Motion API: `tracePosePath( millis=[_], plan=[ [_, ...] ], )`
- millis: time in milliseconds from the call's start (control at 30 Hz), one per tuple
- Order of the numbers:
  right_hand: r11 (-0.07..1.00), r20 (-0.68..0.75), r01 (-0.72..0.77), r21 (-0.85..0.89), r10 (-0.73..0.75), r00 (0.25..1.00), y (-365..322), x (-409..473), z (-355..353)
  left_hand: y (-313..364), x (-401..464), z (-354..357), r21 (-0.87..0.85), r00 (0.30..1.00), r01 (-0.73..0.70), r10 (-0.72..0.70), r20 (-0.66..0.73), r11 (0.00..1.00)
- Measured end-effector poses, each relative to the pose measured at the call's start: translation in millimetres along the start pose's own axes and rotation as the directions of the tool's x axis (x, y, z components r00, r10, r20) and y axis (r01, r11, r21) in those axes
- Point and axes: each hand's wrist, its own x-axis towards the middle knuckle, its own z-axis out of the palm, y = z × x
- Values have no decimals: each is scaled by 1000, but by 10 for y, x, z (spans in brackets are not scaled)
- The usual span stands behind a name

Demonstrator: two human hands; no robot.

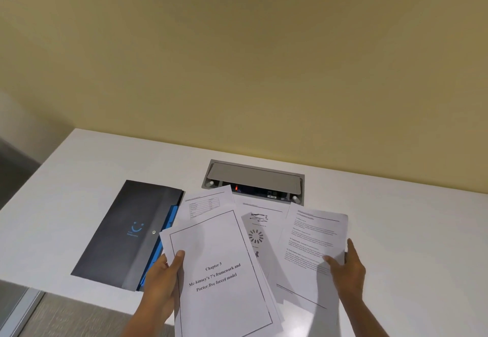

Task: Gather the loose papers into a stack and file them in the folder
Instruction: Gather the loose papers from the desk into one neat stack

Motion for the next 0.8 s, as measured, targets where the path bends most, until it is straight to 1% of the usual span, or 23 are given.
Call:
tracePosePath(
  millis=[100,167,233,367,433,567,633,733,800],
  plan=[
    [998,-28,45,-38,-46,999,51,-61,-49,19,9,17,-3,999,-9,9,35,1000],
    [997,-65,81,-8,-82,995,55,-91,-78,32,29,31,-6,998,-11,12,55,1000],
    [994,-74,101,32,-98,992,20,-122,-146,47,43,47,-19,997,-7,9,72,1000],
    [980,-46,55,191,-47,998,-155,-212,-296,87,42,102,-21,994,-20,22,102,1000],
    [968,0,44,246,-45,999,-250,-260,-358,115,52,144,-8,993,-31,32,115,999],
    [946,150,20,323,-72,986,-399,-377,-374,185,84,228,1,988,-38,37,151,999],
    [939,237,11,344,-98,967,-448,-434,-331,216,97,268,13,984,-43,40,175,999],
    [919,372,-25,395,-135,918,-569,-563,-248,256,105,320,44,982,-53,44,181,998],
    [905,436,-51,423,-154,887,-672,-658,-193,283,97,346,70,982,-60,46,183,996]
  ],
)
